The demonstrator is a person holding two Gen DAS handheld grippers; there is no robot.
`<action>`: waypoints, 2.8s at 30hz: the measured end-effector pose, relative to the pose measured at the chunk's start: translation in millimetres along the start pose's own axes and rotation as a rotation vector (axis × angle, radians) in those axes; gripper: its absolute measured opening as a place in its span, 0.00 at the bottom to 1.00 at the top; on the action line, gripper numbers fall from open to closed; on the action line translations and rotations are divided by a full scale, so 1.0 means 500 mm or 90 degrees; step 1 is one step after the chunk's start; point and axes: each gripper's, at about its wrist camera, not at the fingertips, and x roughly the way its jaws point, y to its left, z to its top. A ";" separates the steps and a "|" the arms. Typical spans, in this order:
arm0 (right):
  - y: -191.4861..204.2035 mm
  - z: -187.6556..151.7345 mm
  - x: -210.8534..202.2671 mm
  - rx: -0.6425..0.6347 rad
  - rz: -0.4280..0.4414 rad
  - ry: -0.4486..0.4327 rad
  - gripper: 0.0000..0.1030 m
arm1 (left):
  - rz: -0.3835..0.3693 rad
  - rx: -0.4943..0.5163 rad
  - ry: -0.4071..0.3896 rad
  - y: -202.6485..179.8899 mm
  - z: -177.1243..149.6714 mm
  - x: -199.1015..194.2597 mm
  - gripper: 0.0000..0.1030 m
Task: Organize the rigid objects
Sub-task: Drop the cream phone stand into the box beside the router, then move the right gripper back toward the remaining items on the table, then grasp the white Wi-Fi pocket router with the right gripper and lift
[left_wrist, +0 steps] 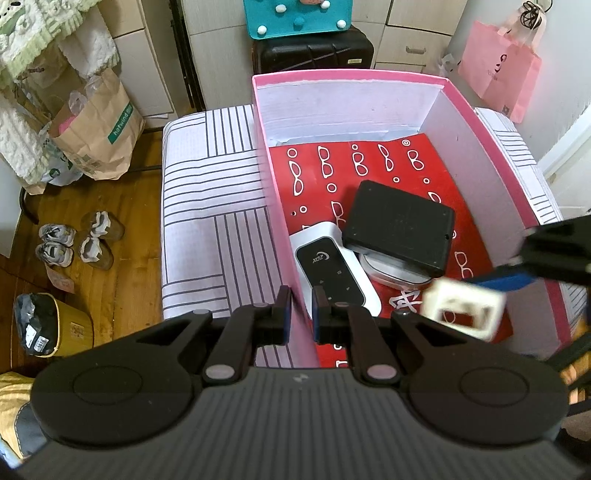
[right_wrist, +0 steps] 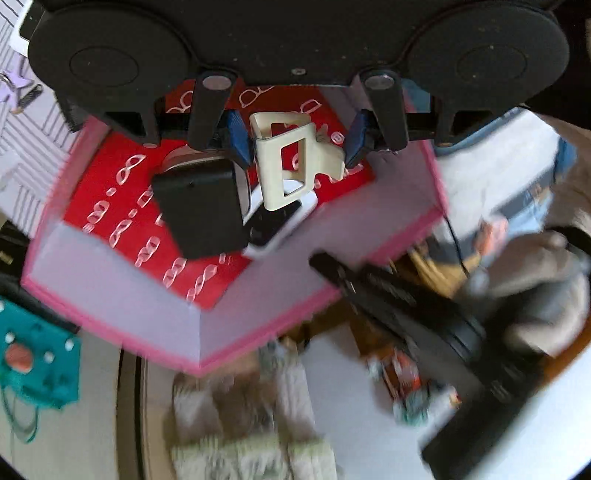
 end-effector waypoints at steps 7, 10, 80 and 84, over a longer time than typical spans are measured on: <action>0.003 0.009 0.032 -0.024 -0.009 0.034 0.58 | -0.008 -0.005 0.000 0.006 0.001 -0.001 0.10; 0.007 0.004 0.011 -0.030 -0.023 0.011 0.61 | -0.008 -0.004 -0.002 0.006 0.001 -0.002 0.10; -0.293 -0.276 -0.099 0.319 -0.364 -0.055 0.73 | -0.013 0.023 -0.008 -0.001 -0.020 -0.021 0.11; -0.288 -0.277 -0.093 0.309 -0.380 -0.057 0.77 | -0.019 0.021 -0.009 0.001 -0.020 -0.023 0.11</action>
